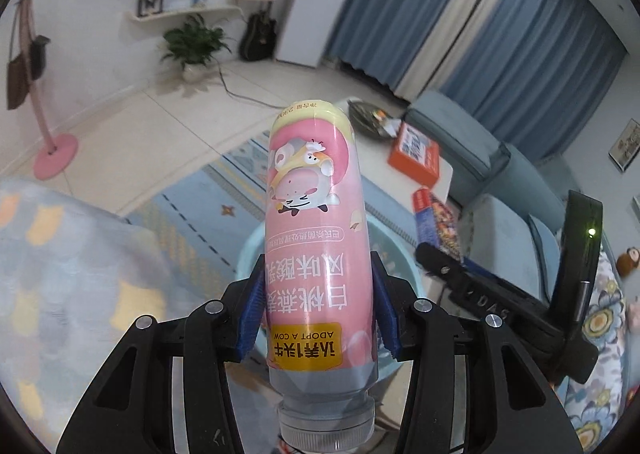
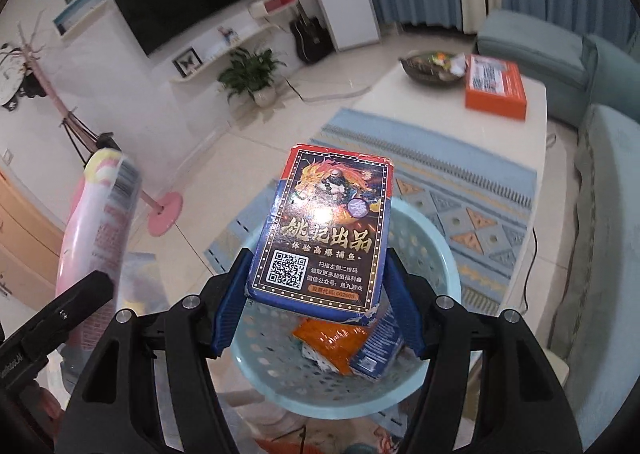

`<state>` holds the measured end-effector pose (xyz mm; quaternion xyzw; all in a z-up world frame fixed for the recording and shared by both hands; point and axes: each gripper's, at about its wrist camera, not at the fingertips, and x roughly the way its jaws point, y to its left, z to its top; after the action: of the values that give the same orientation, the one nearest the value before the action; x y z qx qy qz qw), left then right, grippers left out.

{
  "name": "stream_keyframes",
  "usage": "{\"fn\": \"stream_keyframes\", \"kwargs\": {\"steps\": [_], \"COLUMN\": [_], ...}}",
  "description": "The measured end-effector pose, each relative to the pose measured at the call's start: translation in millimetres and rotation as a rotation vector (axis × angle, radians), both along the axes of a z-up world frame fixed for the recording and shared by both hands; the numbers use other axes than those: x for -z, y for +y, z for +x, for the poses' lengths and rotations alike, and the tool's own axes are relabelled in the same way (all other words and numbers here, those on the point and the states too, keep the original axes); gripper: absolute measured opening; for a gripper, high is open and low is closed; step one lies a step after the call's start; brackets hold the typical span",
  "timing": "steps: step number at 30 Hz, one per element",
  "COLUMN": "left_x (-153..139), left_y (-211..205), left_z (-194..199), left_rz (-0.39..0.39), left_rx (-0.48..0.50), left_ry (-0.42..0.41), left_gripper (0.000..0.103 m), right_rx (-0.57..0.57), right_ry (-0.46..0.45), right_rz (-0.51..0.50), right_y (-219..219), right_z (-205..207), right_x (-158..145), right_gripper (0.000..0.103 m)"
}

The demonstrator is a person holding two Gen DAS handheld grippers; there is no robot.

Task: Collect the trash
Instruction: 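Carry the bottle and card box over the basket and open both grippers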

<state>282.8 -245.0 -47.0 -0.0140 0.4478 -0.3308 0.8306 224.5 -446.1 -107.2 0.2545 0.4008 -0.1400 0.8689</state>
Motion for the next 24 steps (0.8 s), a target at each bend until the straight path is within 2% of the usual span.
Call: {"fn": "stream_keyframes", "kwargs": {"steps": [6,10,16,24], "left_x": [29,32,18,-31], "left_y": [-26,-28,-22,27], "left_z": [8,9,-7,-52], "left_rz": [0.036,0.029,0.029,-0.01], "left_rx": [0.014,0.012,-0.003,-0.053], "left_ry": [0.026,0.015,-0.037,-0.174], "left_gripper": [0.048,0.06,0.064,0.07], "right_rx": [0.024,0.024,0.015,-0.058], "right_ry": [0.044,0.032,0.002,-0.092], "right_rz": [0.014,0.005,-0.011,-0.072], "right_y": [-9,-9,-5,35], "right_z": [0,-3,-15,-40], "right_x": [21,19,4,-38], "right_gripper": [0.063,0.063,0.063,0.063]}}
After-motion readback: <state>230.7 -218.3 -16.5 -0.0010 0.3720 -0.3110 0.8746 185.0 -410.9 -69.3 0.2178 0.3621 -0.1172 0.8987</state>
